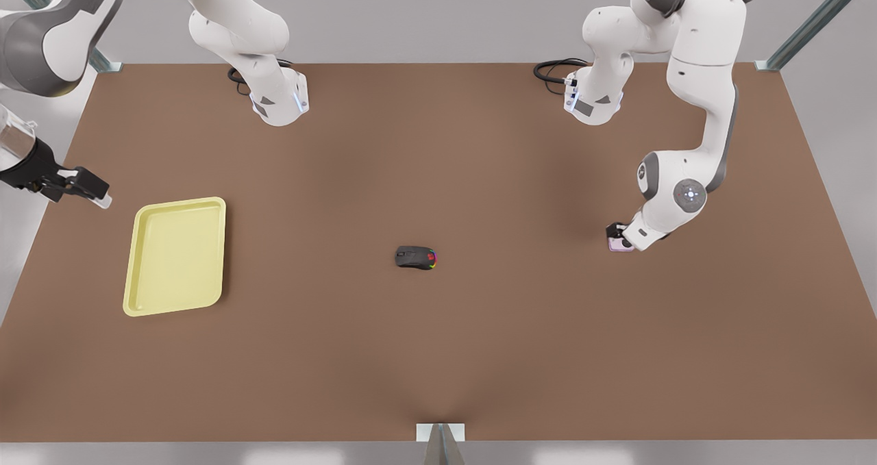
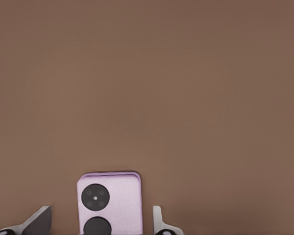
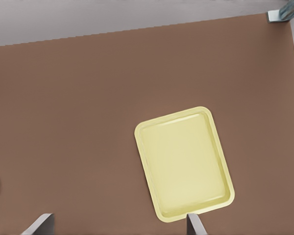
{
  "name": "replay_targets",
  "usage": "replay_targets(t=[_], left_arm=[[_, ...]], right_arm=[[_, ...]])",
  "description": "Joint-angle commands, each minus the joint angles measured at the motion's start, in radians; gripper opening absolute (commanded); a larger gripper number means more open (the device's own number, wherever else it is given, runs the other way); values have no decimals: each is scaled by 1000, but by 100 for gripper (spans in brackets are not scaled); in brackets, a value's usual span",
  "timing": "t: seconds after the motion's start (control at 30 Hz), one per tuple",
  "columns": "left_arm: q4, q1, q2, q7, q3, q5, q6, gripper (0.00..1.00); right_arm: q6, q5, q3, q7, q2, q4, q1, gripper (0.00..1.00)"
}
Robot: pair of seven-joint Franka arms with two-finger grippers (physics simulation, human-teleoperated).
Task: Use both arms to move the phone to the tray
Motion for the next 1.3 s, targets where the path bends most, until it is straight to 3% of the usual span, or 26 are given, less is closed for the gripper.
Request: replay_targets(t=[0.0,0.63,1.07,1.27], left_arm=[[0,0,12,8,3,1,29,100],[-28,6,93,8,3,1,106,100],[-28,6,98,8,3,1,106,81],[-26,6,108,8,3,1,106,80]], right_arm=[[22,-3,-1,-5,-6,-1,-3,100],[30,17,13,3,42,-10,7,100],[36,20,13,3,68,-8,7,100],[36,20,13,1,66,-8,7,100]])
